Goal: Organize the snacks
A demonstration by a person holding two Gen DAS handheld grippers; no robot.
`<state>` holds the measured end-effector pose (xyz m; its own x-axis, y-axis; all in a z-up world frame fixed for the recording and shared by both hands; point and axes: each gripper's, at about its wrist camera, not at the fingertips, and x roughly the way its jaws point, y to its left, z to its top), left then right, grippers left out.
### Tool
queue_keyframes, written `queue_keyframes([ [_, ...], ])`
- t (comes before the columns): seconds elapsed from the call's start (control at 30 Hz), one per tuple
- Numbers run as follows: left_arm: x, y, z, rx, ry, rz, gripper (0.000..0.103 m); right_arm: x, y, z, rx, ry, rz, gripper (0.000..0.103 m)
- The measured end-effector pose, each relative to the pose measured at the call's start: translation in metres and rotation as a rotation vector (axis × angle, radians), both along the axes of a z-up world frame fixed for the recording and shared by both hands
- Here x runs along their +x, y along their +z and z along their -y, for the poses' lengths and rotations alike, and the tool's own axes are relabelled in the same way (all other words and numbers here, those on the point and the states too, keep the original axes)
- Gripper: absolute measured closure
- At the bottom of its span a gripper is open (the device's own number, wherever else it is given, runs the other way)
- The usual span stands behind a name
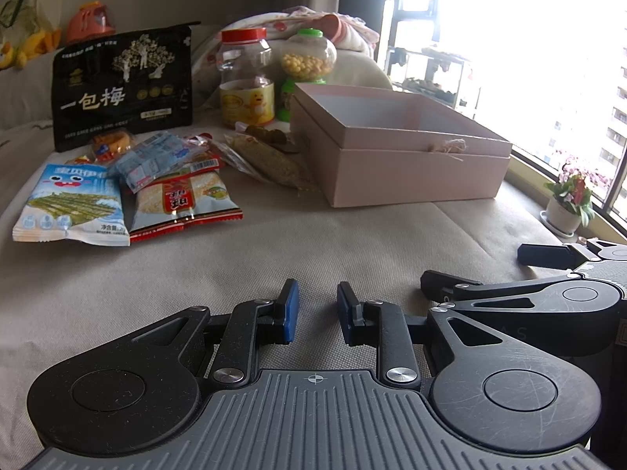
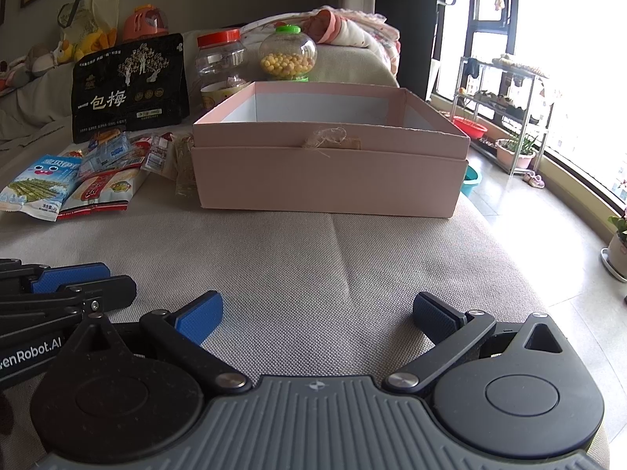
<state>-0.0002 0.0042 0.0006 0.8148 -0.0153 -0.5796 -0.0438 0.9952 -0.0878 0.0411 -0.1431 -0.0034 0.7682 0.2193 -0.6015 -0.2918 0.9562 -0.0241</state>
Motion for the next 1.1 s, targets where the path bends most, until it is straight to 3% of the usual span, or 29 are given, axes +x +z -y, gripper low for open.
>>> queue_keyframes([
  [0.23, 0.006, 0.006, -0.016, -0.067, -0.040, -0.037, 0.076, 0.012, 0.010, 0.004, -0.031, 0.087, -0.116, 0.000],
  [0.43, 0.020, 0.014, -0.057, -0.289, -0.075, -0.137, 0.078, 0.013, 0.014, 0.004, -0.056, 0.113, -0.159, 0.000],
  [0.53, 0.023, 0.024, -0.076, -0.285, 0.023, -0.168, 0.079, 0.010, 0.013, -0.001, -0.069, 0.088, -0.148, 0.000],
  [0.73, 0.009, 0.065, -0.139, -0.269, 0.091, 0.013, 0.079, 0.027, 0.028, -0.034, -0.110, 0.200, -0.186, 0.004],
  [0.9, 0.009, 0.080, -0.221, -0.319, 0.320, 0.090, 0.079, 0.036, 0.073, -0.102, -0.099, 0.386, -0.043, 0.004],
  [1.1, 0.052, 0.046, -0.321, -0.486, 0.462, 0.026, 0.079, 0.091, 0.101, -0.200, -0.062, 0.495, -0.075, 0.004],
])
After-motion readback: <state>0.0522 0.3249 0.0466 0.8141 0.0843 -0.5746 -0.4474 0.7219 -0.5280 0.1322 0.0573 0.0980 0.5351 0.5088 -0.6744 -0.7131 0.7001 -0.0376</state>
